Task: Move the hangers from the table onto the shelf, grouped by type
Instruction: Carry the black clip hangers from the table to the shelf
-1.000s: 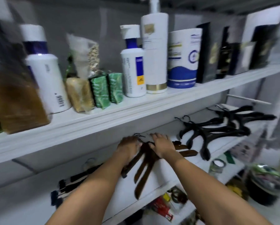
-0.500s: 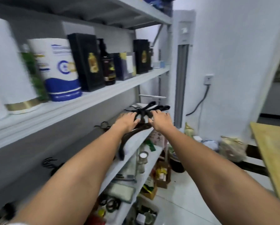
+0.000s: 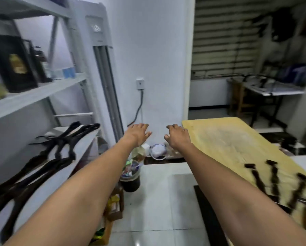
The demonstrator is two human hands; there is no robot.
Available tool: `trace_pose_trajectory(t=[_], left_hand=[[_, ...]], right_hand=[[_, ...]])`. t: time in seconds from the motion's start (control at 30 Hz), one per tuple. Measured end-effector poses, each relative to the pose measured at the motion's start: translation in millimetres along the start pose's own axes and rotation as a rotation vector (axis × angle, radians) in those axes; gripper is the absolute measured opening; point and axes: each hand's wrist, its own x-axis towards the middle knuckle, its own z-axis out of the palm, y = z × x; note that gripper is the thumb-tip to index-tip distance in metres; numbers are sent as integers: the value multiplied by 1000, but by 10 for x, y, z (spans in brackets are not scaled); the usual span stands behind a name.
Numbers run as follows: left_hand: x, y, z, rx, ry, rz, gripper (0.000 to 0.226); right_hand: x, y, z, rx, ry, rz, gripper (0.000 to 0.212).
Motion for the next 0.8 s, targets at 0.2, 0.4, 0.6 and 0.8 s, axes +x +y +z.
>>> trace_pose_trajectory(t=[0.2, 0.4, 0.6, 0.8], left_hand=[[747, 890, 277, 15, -35, 221, 53], [1464, 1790, 543, -1, -50, 452, 53], [2207, 2641, 800, -29, -66, 700, 53], [2796, 3207, 1120, -86, -170, 915, 49]], right_hand=[[-50, 1080, 148, -38, -63, 234, 48], [-145, 2002, 251, -55, -100, 486, 50], [-47, 2756, 378, -82, -112, 746, 49], [42, 3237, 456, -77, -88, 943, 50]])
